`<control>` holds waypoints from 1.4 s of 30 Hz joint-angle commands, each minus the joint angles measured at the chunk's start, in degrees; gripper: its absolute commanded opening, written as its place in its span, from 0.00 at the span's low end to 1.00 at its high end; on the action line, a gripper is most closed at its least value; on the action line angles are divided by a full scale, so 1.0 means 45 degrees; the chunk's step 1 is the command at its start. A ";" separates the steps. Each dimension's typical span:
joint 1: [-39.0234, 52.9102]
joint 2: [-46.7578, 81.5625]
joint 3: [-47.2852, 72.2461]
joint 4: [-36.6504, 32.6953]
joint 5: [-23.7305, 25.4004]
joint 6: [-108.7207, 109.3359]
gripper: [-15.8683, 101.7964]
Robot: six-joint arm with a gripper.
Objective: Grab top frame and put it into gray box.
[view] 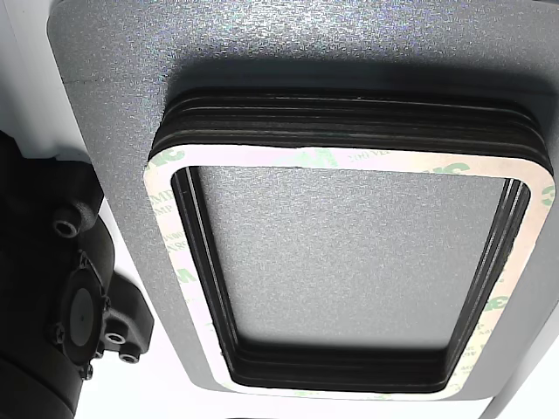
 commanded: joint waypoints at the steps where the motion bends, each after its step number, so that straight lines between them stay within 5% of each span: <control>1: -0.0176 0.0273 -0.0273 -0.0078 0.0156 0.0078 0.98; 20: -0.0176 0.0156 -0.0488 -0.0098 0.0469 0.0234 0.98; 25: -0.0176 -0.0840 -0.1719 -0.0137 0.1016 0.0449 0.94; 33: 0.0215 -0.3281 -0.4531 -0.0020 -0.0215 -0.2969 0.98; 42: 0.3301 -0.6895 -0.8613 0.1816 0.0410 -0.7422 0.99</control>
